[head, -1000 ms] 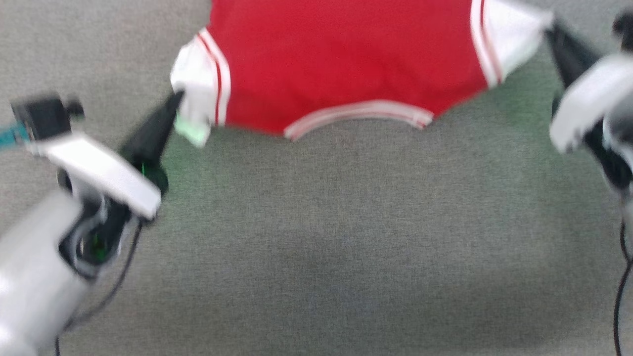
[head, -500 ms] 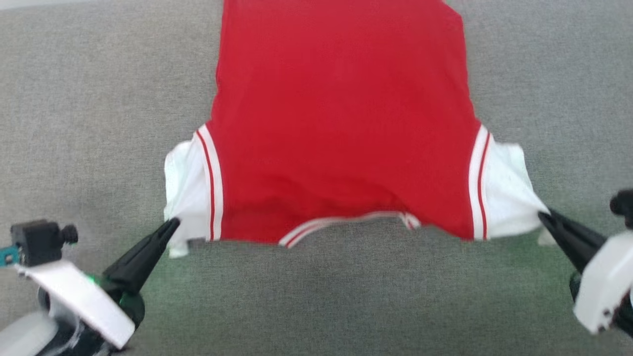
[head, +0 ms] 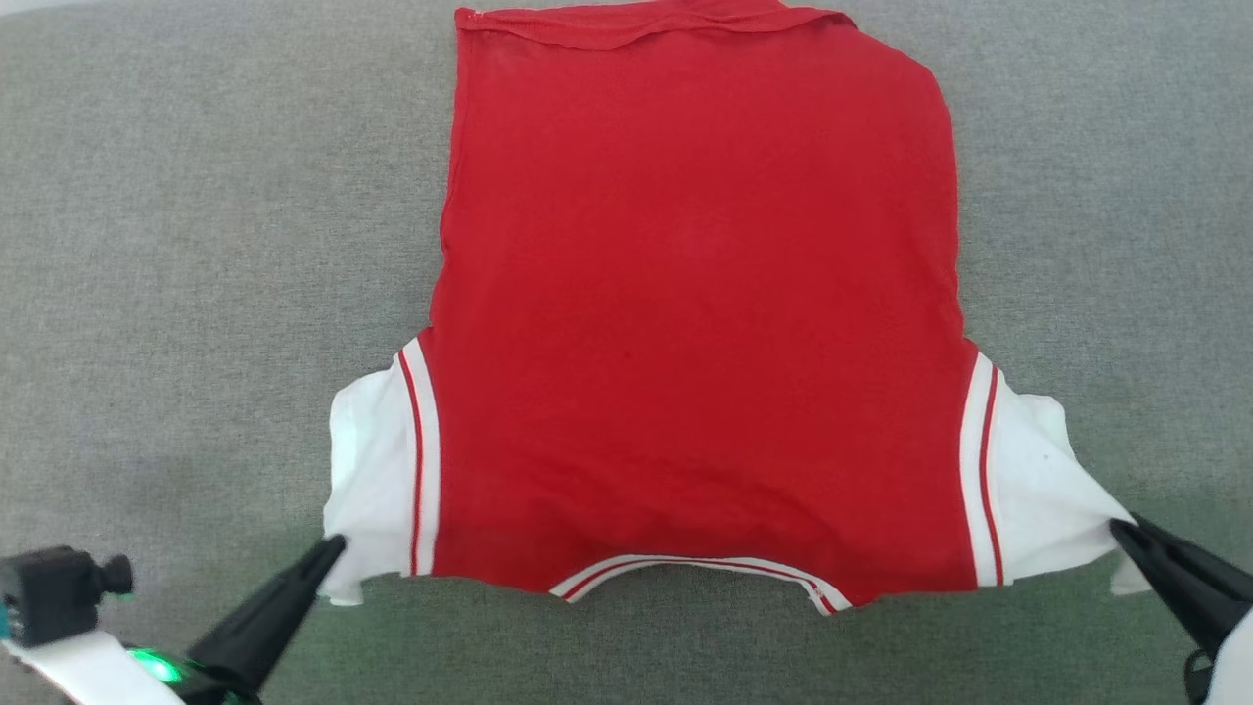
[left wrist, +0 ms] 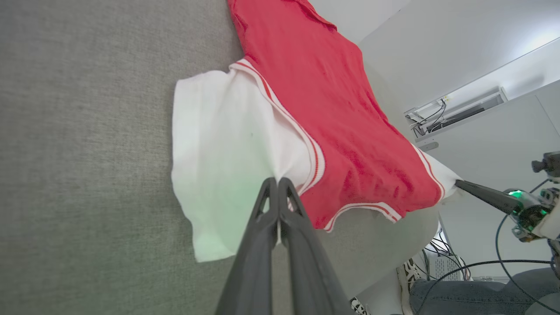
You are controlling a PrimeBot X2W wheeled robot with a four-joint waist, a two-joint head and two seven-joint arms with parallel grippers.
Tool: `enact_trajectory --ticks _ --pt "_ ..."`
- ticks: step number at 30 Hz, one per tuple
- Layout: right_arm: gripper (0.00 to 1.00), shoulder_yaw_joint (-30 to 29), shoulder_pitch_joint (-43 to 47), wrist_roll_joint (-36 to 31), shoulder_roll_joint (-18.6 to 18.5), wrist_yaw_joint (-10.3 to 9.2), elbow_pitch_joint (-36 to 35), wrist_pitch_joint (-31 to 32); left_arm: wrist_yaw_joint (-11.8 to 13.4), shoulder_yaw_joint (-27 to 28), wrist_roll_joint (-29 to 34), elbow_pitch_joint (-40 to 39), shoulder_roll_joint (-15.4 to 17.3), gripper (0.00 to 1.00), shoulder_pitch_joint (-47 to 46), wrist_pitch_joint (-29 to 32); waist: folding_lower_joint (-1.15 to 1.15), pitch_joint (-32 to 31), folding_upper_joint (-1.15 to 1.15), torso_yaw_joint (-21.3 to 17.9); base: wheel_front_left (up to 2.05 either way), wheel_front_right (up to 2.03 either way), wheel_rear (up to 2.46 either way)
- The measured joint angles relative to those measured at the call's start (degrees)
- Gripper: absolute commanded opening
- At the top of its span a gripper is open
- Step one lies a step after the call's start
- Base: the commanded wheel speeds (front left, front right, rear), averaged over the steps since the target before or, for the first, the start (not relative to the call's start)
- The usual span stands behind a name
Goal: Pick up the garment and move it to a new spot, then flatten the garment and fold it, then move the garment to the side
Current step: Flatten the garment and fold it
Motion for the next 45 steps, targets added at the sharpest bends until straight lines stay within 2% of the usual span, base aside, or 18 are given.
enact_trajectory --ticks 9,14,15,16,17,23,26,28,31,37,45 --pt "0.0 5.1 -3.6 -0.8 -0.7 -0.02 10.0 -0.4 0.0 -3.5 1.9 4.5 -6.3 0.0 -4.0 2.4 0.0 0.8 0.0 0.3 0.0 0.0 0.0" --pt "0.02 7.3 -5.1 -0.9 -1.1 -0.02 13.3 -2.2 0.0 -4.8 2.2 6.6 -7.7 0.0 -5.8 2.8 0.0 1.2 0.0 0.2 0.0 0.0 0.0" --pt "0.41 7.6 -5.3 -0.9 -1.3 -0.02 13.4 -2.8 0.0 -5.0 2.2 6.7 -7.8 0.0 -5.9 2.8 0.0 1.2 0.0 0.2 0.0 0.0 0.0" --pt "0.88 7.7 -5.5 -1.2 -1.5 -0.02 13.4 -3.3 0.0 -5.1 2.2 6.8 -7.8 0.0 -6.0 2.8 0.0 1.3 0.0 0.1 0.0 0.0 0.0" --pt "1.0 7.5 -5.6 -1.5 -1.7 -0.02 13.3 -3.4 0.0 -5.3 2.2 6.8 -7.8 0.0 -6.2 2.8 0.0 1.4 0.0 0.1 0.0 0.0 0.0" --pt "1.0 2.5 -8.9 -1.0 -3.2 -0.02 8.9 -1.2 0.0 -5.7 2.6 6.0 -8.0 0.0 -6.7 1.8 0.0 2.0 0.0 0.5 0.0 0.0 0.0" --pt "1.0 0.0 -15.7 -1.4 -5.4 -0.03 8.1 0.8 0.0 -6.0 3.4 5.2 -8.2 0.0 -7.8 1.8 0.0 3.1 0.0 1.2 0.0 0.0 0.0" --pt "1.0 -0.1 -22.8 -1.4 -6.4 -0.03 10.0 1.1 0.0 -6.2 3.9 4.7 -8.5 0.0 -9.2 1.8 0.0 4.2 0.0 1.7 0.0 0.0 0.0" --pt "1.0 2.6 -34.8 -2.5 -7.4 -0.04 16.3 1.2 0.0 -6.9 5.3 4.2 -9.4 0.0 -11.3 1.8 0.0 6.1 0.0 2.9 0.0 0.0 0.0" --pt "1.0 10.8 -55.0 -6.6 -8.2 -0.04 34.8 2.9 0.0 -9.2 6.4 3.9 -11.9 0.0 -16.0 2.1 0.0 10.1 0.0 6.3 0.0 0.0 0.0" --pt "1.0 18.3 -71.5 -9.5 -8.3 -0.04 52.2 5.4 0.0 -11.5 6.7 4.2 -14.2 0.0 -20.2 1.3 0.0 15.1 0.0 11.0 0.0 0.0 0.0"
